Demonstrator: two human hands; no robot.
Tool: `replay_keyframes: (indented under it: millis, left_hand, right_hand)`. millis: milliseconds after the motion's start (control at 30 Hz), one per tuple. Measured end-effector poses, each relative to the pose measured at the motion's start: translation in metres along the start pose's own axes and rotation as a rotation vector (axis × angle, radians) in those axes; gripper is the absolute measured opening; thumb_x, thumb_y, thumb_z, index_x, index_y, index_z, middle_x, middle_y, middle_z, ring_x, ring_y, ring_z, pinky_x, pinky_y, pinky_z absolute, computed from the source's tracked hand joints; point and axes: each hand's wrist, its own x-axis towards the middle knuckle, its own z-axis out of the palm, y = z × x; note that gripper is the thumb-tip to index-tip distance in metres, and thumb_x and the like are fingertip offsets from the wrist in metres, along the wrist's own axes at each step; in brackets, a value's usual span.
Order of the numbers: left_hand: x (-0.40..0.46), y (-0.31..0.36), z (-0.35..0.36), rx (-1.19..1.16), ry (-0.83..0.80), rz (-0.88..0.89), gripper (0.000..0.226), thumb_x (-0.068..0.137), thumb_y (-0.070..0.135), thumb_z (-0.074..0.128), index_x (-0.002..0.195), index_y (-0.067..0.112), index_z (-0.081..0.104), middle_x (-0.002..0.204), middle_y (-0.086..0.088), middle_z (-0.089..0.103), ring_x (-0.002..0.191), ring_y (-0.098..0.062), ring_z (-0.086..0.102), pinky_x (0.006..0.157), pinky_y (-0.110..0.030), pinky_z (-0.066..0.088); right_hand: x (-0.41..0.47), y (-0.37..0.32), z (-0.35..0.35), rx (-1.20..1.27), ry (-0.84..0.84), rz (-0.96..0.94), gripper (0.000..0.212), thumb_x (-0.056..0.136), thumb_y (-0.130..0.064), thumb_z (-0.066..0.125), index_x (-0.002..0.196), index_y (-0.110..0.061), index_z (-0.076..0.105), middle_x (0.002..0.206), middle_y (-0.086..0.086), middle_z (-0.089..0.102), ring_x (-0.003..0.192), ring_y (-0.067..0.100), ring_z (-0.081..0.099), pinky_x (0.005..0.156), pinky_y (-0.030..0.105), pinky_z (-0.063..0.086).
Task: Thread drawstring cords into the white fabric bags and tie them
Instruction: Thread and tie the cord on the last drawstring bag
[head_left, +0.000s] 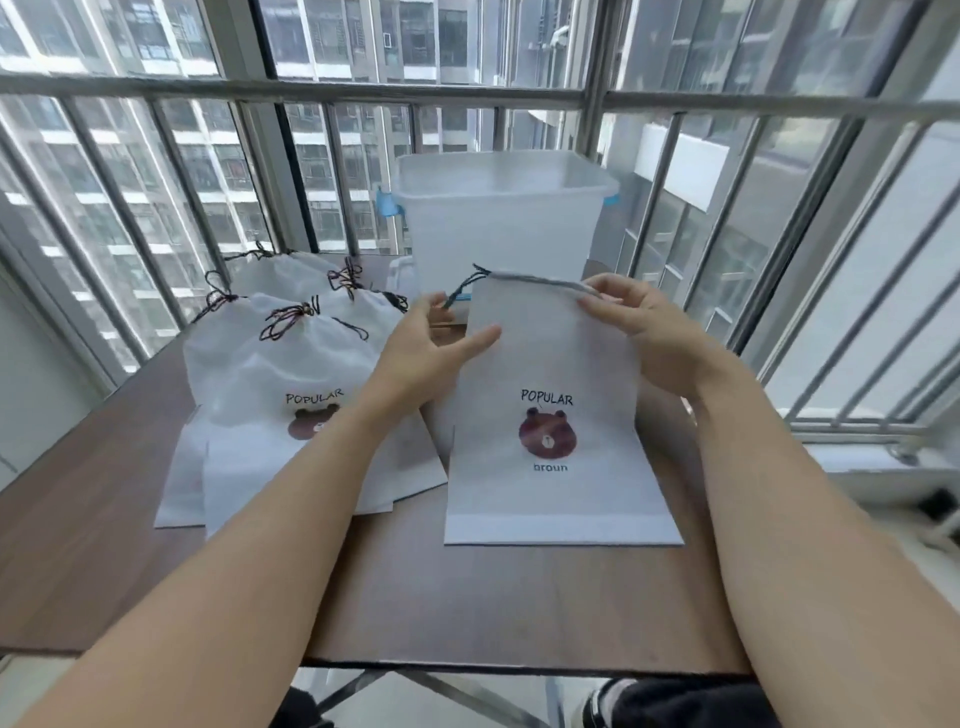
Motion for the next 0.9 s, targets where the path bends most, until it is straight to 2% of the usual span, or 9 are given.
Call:
replay_keyframes:
  millis: [100,200,300,400,533,667,733,833,900]
  left_hand:
    - [-0.005,0.002,-0.007,-0.331,-0.179,-0.066,0.018,0.085,0.032,0.075,0.094,0.018,0.071,0.083,0.005,0.071,0.068,-0.012,0.066,0.059,-0.027,0.049]
    - [-0.009,0.006,-0.007,-0.463,-0.197,-0.088,0.009,0.094,0.019,0.065,0.094,0.013,0.072,0.079,-0.002,0.071,0.063,-0.014,0.065,0.057,-0.027,0.054]
    - [-0.009,0.003,-0.006,-0.387,-0.034,-0.027,0.013,0.097,0.015,0.063,0.086,0.015,0.070,0.070,0.007,0.071,0.058,-0.006,0.063,0.056,-0.020,0.053]
    - [-0.007,-0.005,-0.013,-0.268,0.104,-0.009,0.033,0.101,0.034,0.055,0.087,0.009,0.070,0.073,0.000,0.064,0.066,-0.014,0.055,0.064,-0.026,0.045]
    - [-0.006,-0.006,-0.013,-0.154,0.188,-0.032,0.052,0.105,0.043,0.039,0.087,0.001,0.065,0.064,-0.006,0.051,0.056,-0.014,0.045,0.053,-0.025,0.037]
    - [-0.002,0.001,-0.017,-0.367,0.378,-0.092,0.056,0.105,0.042,0.041,0.059,0.011,0.049,0.055,0.001,0.056,0.046,-0.008,0.052,0.045,-0.021,0.044]
    - [0.004,0.001,-0.025,-0.772,0.323,-0.153,0.052,0.106,0.038,0.042,0.059,0.015,0.043,0.072,-0.004,0.069,0.069,-0.013,0.067,0.063,-0.025,0.055]
    - [0.003,0.004,-0.033,-1.181,0.127,-0.144,0.056,0.106,0.039,0.040,0.053,0.020,0.038,0.104,-0.007,0.075,0.109,-0.017,0.068,0.098,-0.031,0.049]
    - [0.000,0.005,-0.033,-1.336,0.071,-0.147,0.056,0.105,0.041,0.041,0.053,0.020,0.042,0.096,-0.006,0.075,0.108,-0.019,0.069,0.100,-0.033,0.050]
  right_hand:
    - [-0.003,-0.006,0.007,-0.160,0.010,-0.047,0.004,0.095,-0.016,0.069,0.091,-0.018,0.071,0.086,0.002,0.070,0.072,0.009,0.061,0.065,0.017,0.047]
    - [-0.002,0.004,0.025,-0.186,0.030,-0.028,0.009,0.095,-0.020,0.070,0.099,-0.013,0.074,0.087,0.005,0.068,0.072,0.008,0.058,0.065,0.016,0.045]
    - [0.000,0.010,0.027,-0.275,0.159,-0.009,0.037,0.096,-0.043,0.065,0.096,-0.007,0.073,0.074,-0.003,0.059,0.050,0.002,0.044,0.046,0.011,0.035]
    - [0.001,0.016,0.021,-0.326,0.279,0.039,0.067,0.096,-0.054,0.060,0.071,0.008,0.058,0.050,-0.004,0.036,0.040,0.009,0.023,0.039,0.016,0.021]
    - [-0.003,0.022,0.019,-0.296,0.286,0.093,0.062,0.096,-0.047,0.064,0.045,-0.021,0.040,0.046,-0.006,0.029,0.042,0.013,0.021,0.041,0.021,0.018]
    - [-0.003,0.019,0.008,0.307,0.340,0.199,0.051,0.096,-0.034,0.066,0.053,-0.025,0.041,0.049,-0.008,0.022,0.041,0.009,0.015,0.035,0.021,0.013]
    - [-0.001,0.019,0.004,0.769,0.353,0.192,0.049,0.098,-0.030,0.062,0.060,-0.024,0.034,0.055,-0.006,0.022,0.045,0.009,0.020,0.037,0.020,0.021]
    - [0.002,0.024,0.005,1.060,0.428,0.154,0.047,0.100,-0.032,0.060,0.060,-0.017,0.041,0.057,0.001,0.049,0.055,0.016,0.056,0.058,0.026,0.048]
    - [0.003,0.024,0.016,1.185,0.372,0.135,0.043,0.103,-0.032,0.055,0.065,-0.014,0.042,0.064,0.006,0.058,0.064,0.021,0.068,0.071,0.035,0.059]
